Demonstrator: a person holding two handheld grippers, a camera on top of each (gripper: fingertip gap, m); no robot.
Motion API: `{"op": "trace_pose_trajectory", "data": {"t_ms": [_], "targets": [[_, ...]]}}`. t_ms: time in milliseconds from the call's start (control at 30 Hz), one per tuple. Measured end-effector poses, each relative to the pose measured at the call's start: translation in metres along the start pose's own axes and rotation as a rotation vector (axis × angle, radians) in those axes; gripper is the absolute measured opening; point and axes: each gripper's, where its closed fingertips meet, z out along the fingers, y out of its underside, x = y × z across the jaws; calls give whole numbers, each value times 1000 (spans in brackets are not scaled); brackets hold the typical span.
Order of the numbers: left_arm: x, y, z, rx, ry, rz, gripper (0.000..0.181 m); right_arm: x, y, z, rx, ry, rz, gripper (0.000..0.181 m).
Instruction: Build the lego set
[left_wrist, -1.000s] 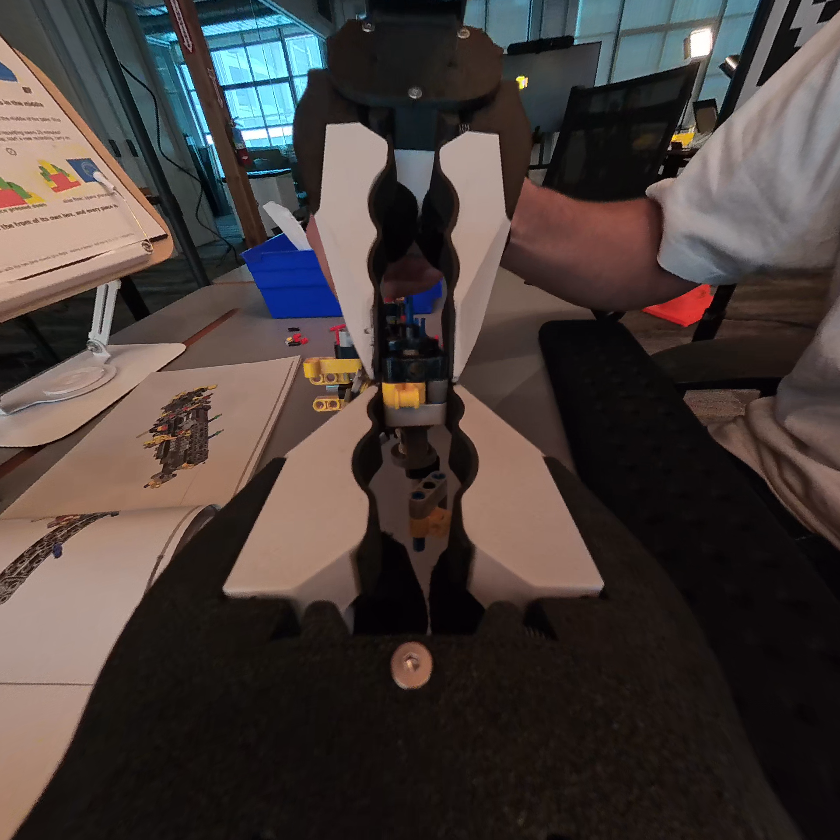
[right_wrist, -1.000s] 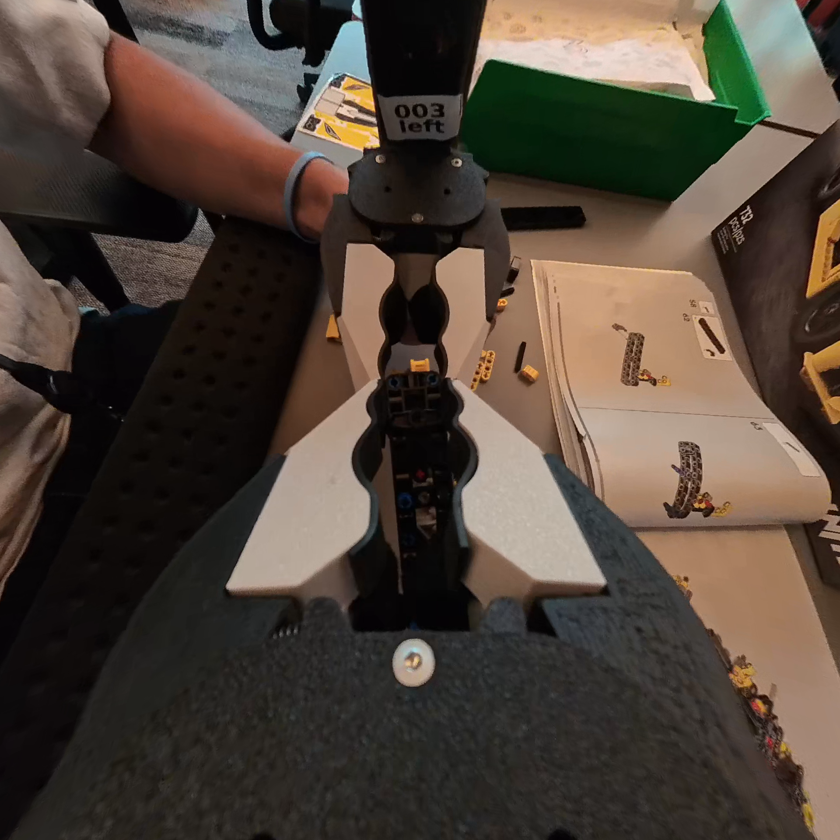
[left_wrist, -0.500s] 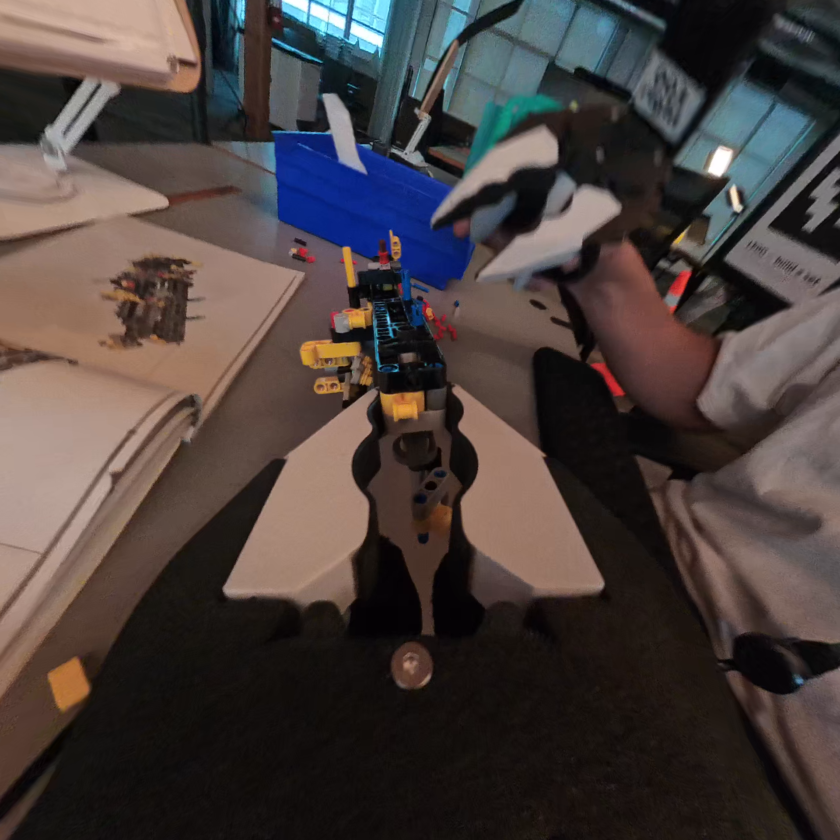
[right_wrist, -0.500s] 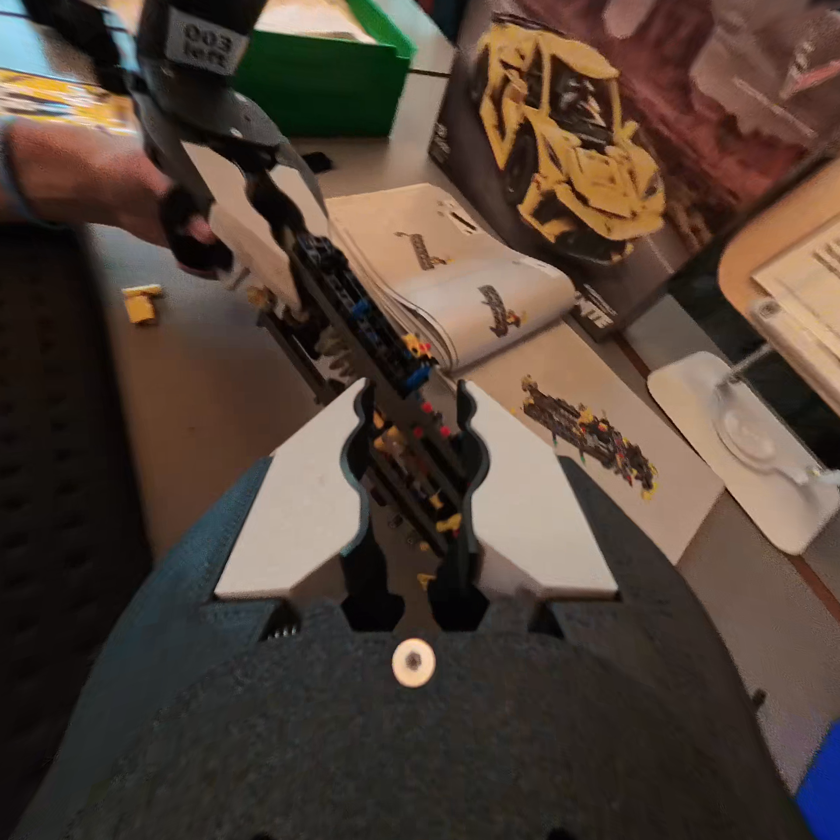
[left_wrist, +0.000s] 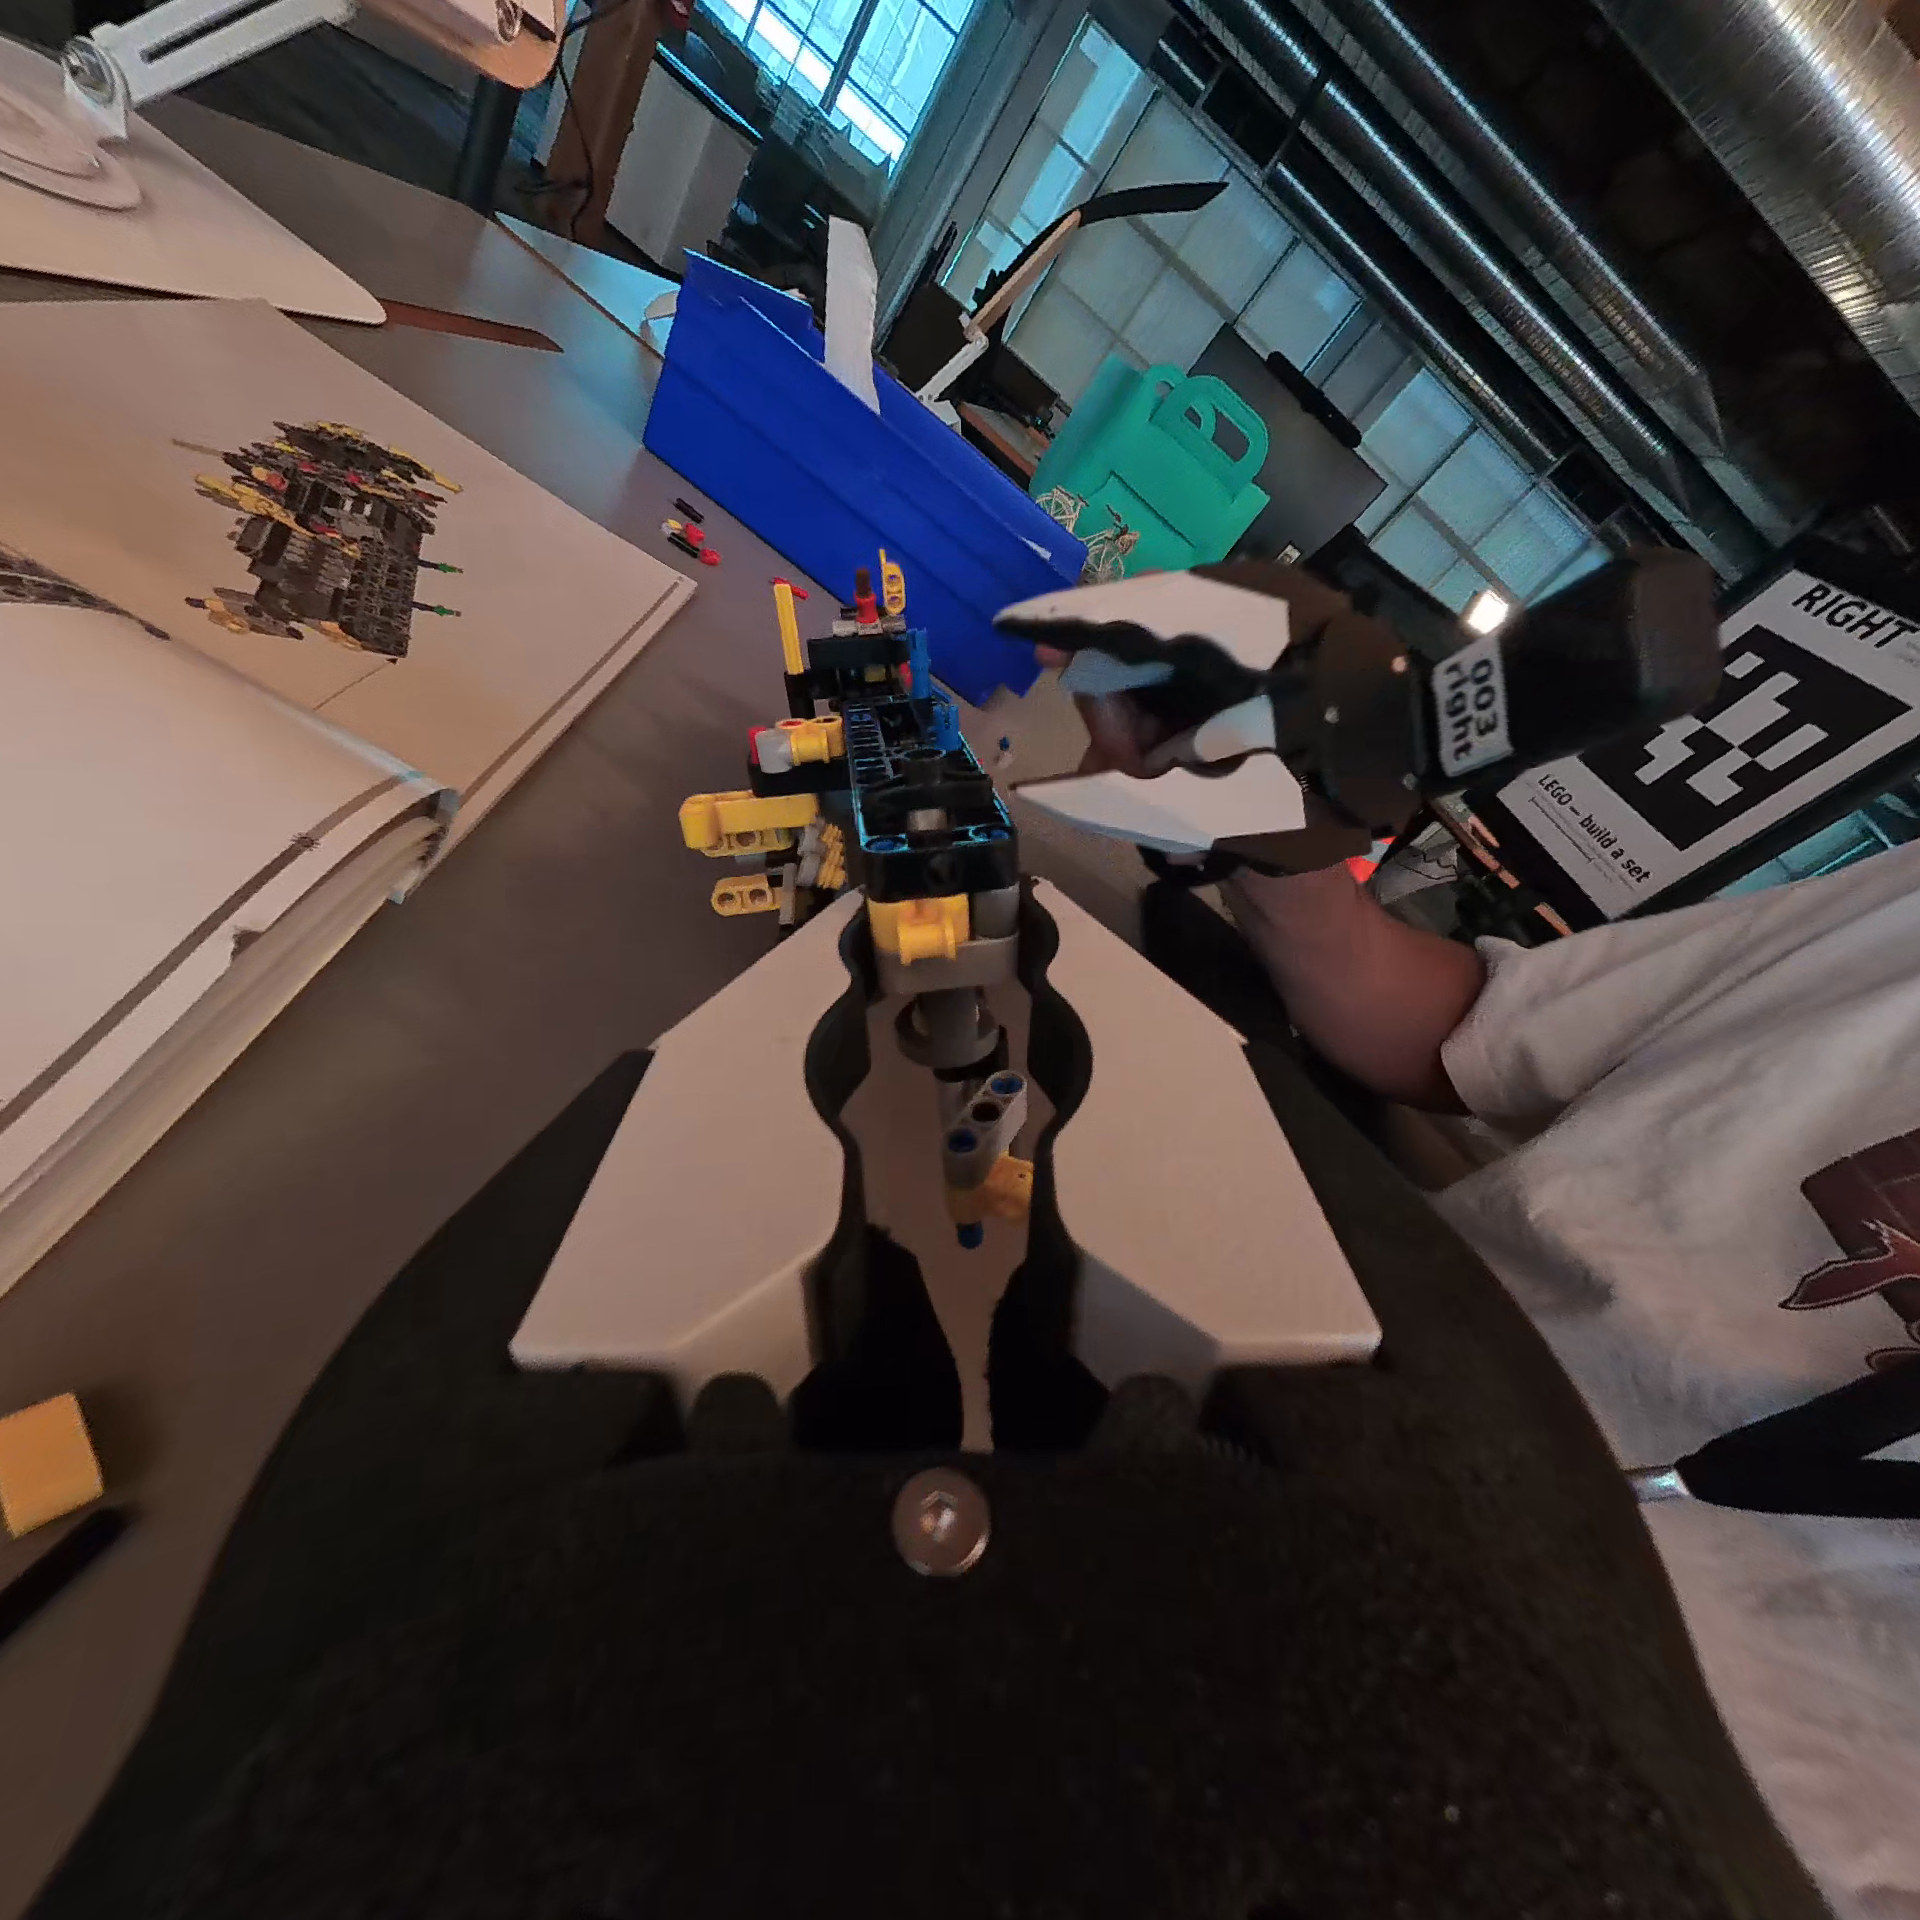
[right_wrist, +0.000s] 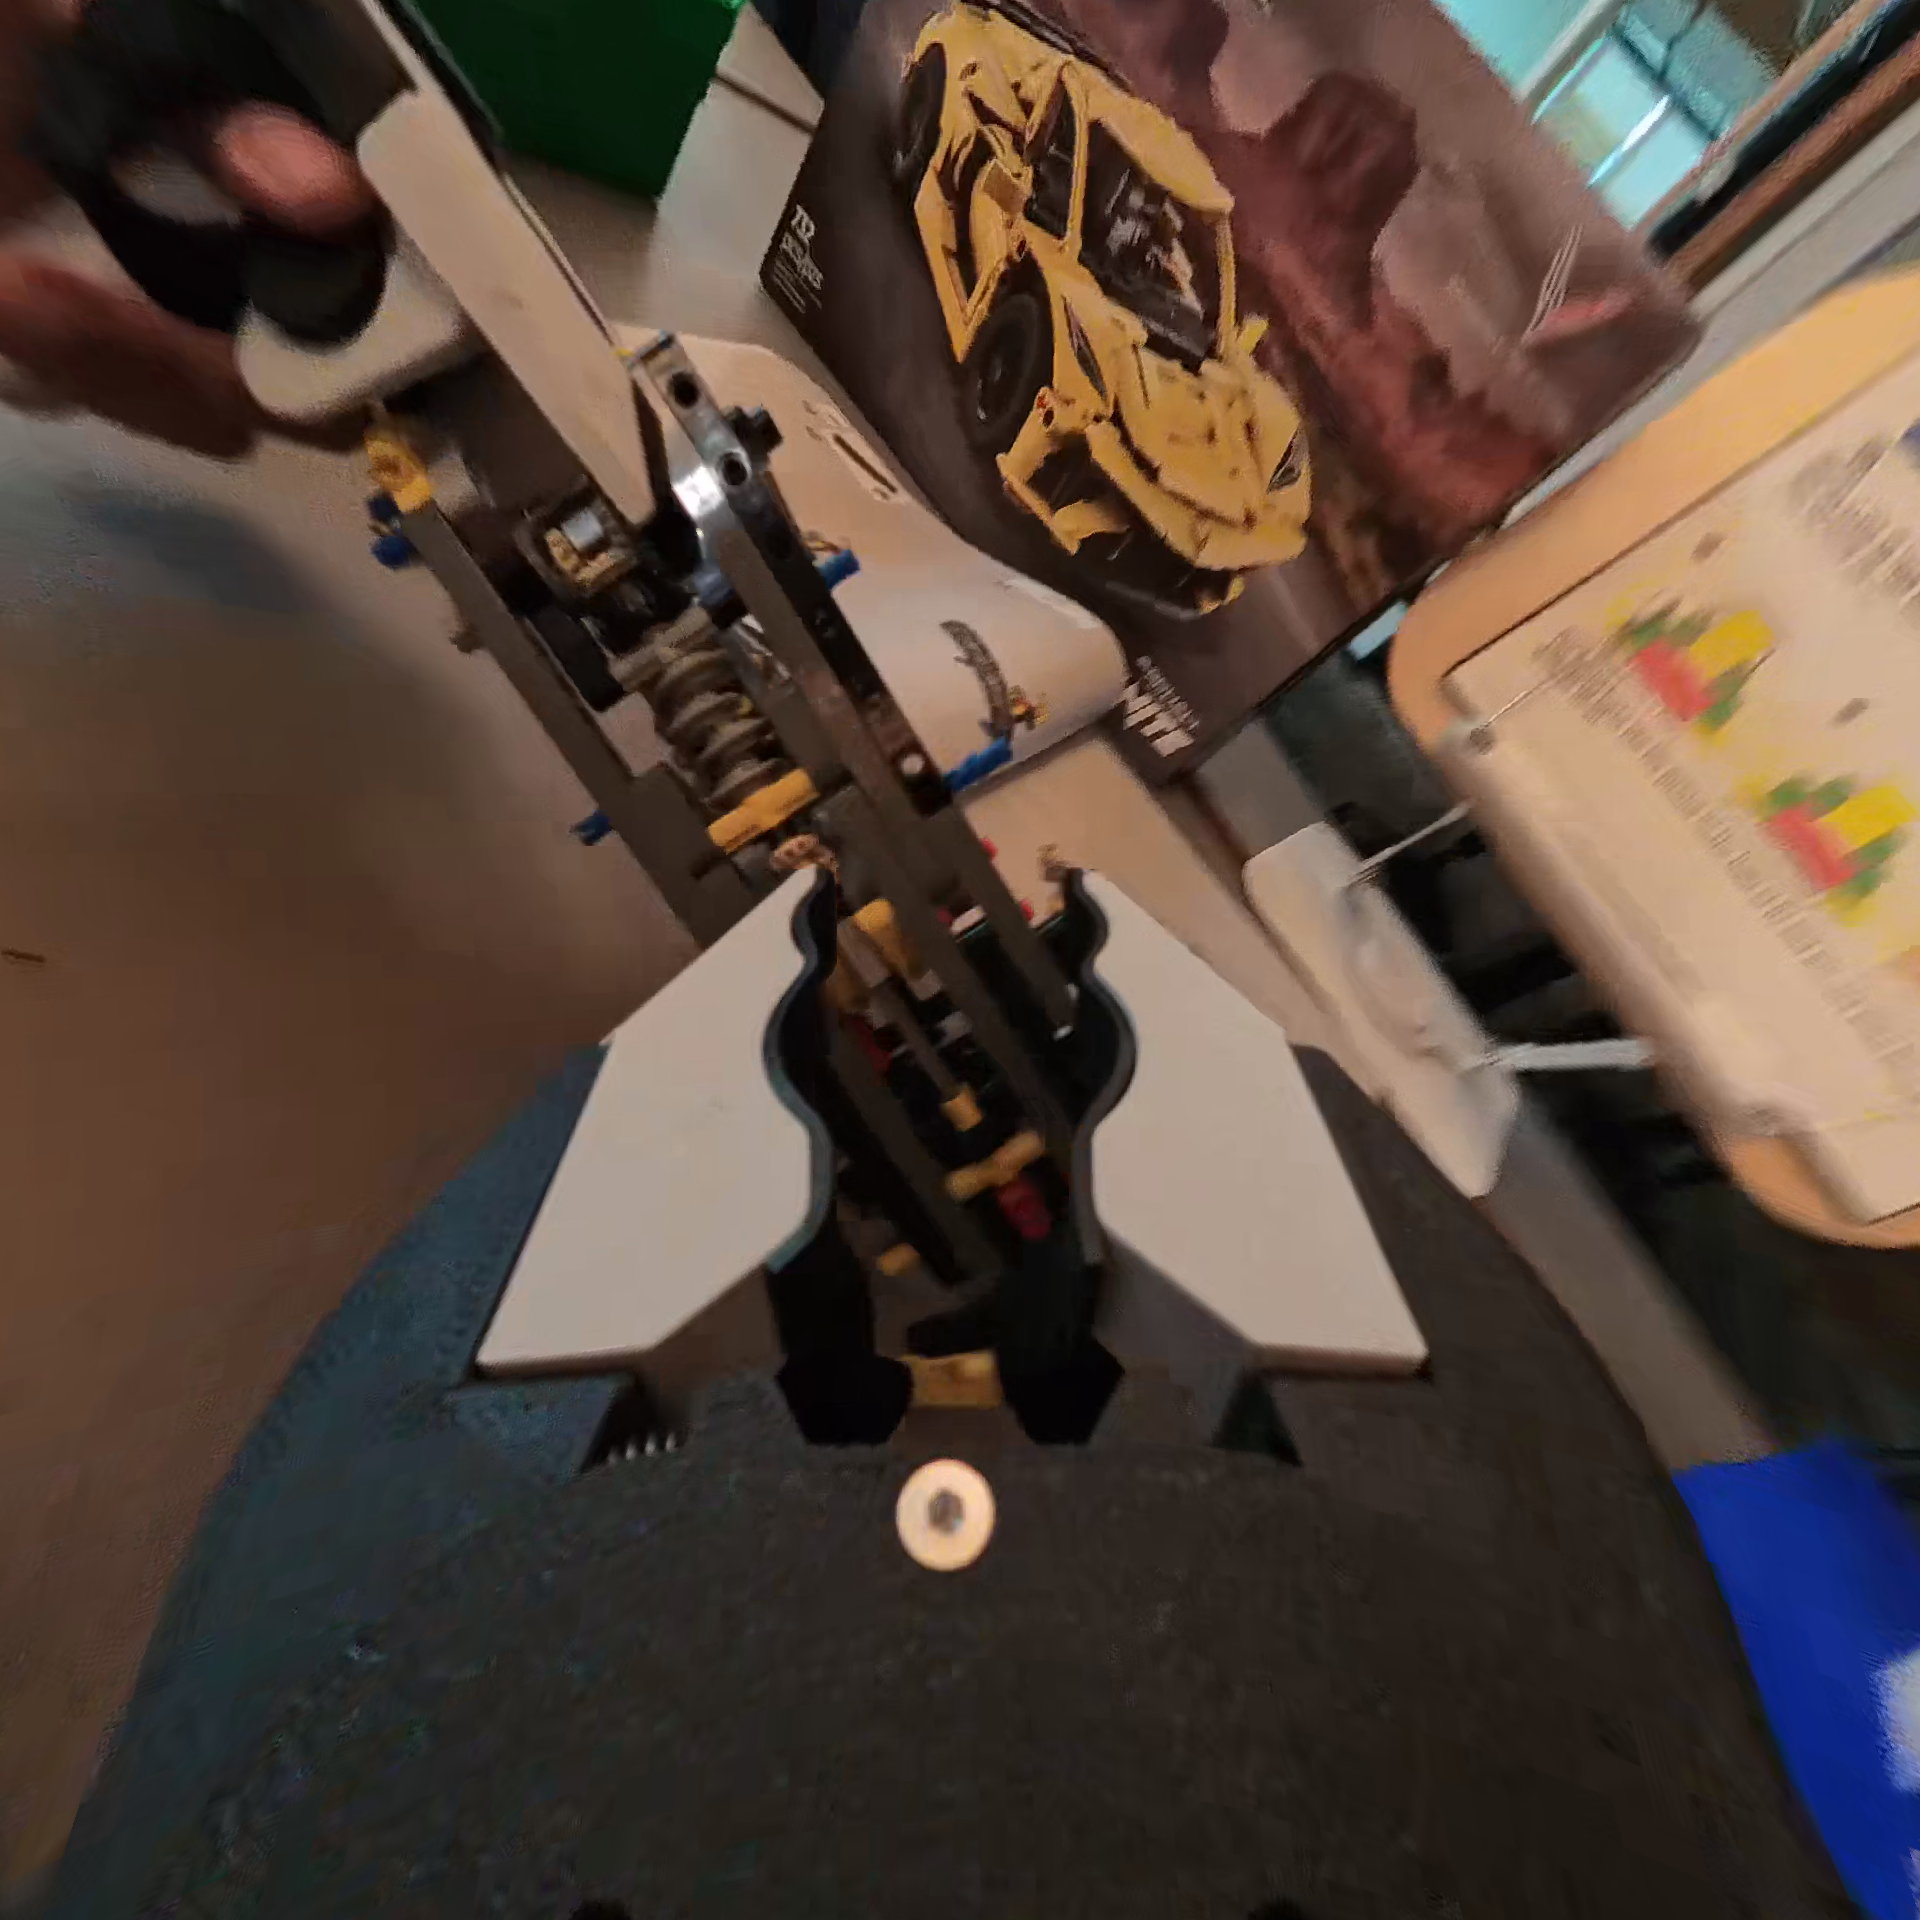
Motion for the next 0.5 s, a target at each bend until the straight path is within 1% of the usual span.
{"op": "trace_pose_trajectory", "data": {"t_ms": [67,167,233,333,500], "targets": [[1,-1,0,3,1,4,26,5,-5,4,-27,1,-116,43],[2,-2,0,9,8,9,26,1,1,13,-96,-81,-236,44],[4,-2,0,8,12,17,26,1,2,18,-112,-99,-304,44],[7,-3,0,9,20,31,26,-4,-3,21,-105,-135,-356,44],[12,-1,1,-6,46,35,24,-4,-3,31,-126,-140,-421,45]]}}
